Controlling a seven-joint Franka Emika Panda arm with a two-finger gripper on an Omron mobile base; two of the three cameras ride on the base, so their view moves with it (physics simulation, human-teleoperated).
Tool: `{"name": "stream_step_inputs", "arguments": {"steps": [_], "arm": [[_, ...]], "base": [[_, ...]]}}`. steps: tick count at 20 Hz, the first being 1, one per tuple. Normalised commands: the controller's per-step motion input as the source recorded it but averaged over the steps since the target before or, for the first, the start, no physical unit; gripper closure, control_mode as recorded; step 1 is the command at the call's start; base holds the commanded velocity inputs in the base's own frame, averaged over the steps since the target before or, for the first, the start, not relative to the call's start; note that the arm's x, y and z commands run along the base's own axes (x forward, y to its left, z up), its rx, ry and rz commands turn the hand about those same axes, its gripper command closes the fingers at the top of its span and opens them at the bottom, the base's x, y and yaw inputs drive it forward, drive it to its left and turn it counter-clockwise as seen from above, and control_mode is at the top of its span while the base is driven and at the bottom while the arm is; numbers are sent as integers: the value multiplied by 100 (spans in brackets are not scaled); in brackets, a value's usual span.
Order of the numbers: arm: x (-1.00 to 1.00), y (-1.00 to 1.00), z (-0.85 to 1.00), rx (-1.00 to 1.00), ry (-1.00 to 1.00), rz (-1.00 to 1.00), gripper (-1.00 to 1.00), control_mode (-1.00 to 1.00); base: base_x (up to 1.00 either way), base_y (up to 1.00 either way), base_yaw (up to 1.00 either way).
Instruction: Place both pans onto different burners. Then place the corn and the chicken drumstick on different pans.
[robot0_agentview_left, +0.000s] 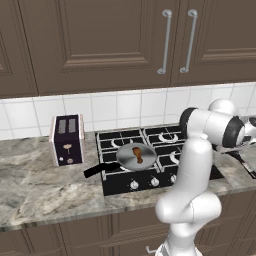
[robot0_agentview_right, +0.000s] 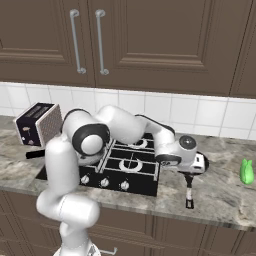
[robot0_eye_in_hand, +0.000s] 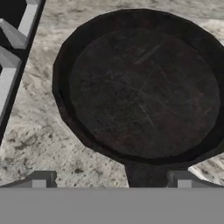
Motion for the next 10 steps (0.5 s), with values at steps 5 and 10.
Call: {"name": "stream_step_inputs", "arguments": {"steps": [5, 10], "arm": [[0, -37, -16, 0, 8, 0, -100, -100], [0, -30, -22, 0, 8, 0, -100, -100]], "base": [[0, 0, 0], [0, 0, 0]]}}
